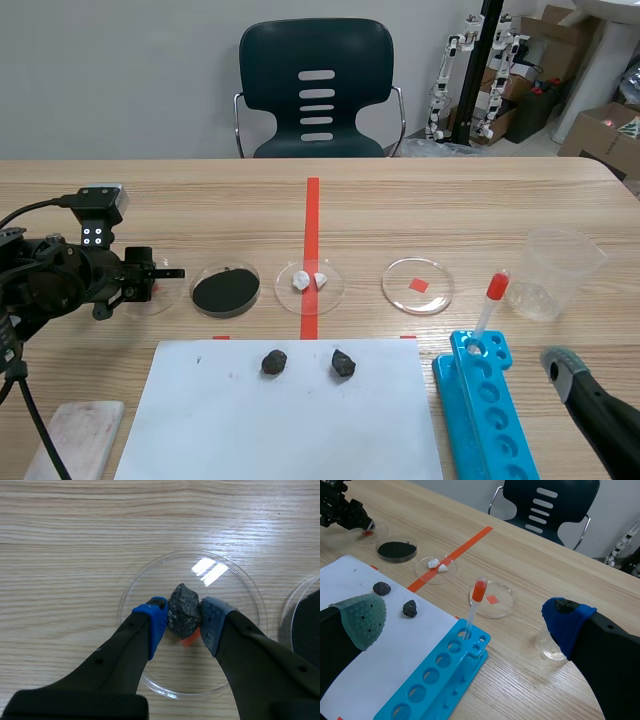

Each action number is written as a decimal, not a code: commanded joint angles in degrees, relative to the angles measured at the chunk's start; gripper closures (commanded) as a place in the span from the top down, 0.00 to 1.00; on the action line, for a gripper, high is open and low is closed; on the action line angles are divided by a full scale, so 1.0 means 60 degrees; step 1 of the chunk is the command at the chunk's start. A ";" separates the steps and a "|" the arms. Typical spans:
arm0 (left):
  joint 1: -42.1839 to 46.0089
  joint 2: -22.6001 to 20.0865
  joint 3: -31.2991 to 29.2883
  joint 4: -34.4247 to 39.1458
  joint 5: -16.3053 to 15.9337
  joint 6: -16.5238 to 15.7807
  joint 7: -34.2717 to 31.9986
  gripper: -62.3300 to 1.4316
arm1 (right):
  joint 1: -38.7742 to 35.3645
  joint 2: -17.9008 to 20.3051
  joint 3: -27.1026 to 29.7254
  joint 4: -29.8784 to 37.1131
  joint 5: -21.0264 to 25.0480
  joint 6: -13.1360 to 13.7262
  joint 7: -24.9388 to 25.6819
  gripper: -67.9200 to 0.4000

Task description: Put the mineral in the empty petri dish

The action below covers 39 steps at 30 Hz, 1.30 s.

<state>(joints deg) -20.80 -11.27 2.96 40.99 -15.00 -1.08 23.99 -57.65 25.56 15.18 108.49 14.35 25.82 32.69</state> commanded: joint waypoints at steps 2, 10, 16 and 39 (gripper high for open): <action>-0.0080 -0.0033 -0.0025 0.0157 -0.0033 0.0015 0.0051 0.20 | 0.0062 0.0076 0.0029 0.0135 0.0098 -0.0007 0.0102 1.00; -0.0080 -0.0029 -0.0025 0.0157 -0.0033 -0.0306 0.0120 0.20 | 0.0062 0.0076 0.0029 0.0135 0.0098 -0.0007 0.0102 1.00; -0.0080 -0.0029 -0.0025 0.0157 -0.0036 -0.0306 0.0124 0.21 | 0.0062 0.0076 0.0029 0.0135 0.0098 -0.0007 0.0102 1.00; -0.0080 -0.0036 -0.0025 0.0160 -0.0033 -0.0302 -0.0004 0.52 | 0.0062 0.0076 0.0029 0.0135 0.0098 -0.0007 0.0102 1.00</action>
<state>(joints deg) -20.64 -11.27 2.96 41.01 -15.00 -2.83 24.86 -57.65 25.56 15.18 108.49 14.35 25.82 32.69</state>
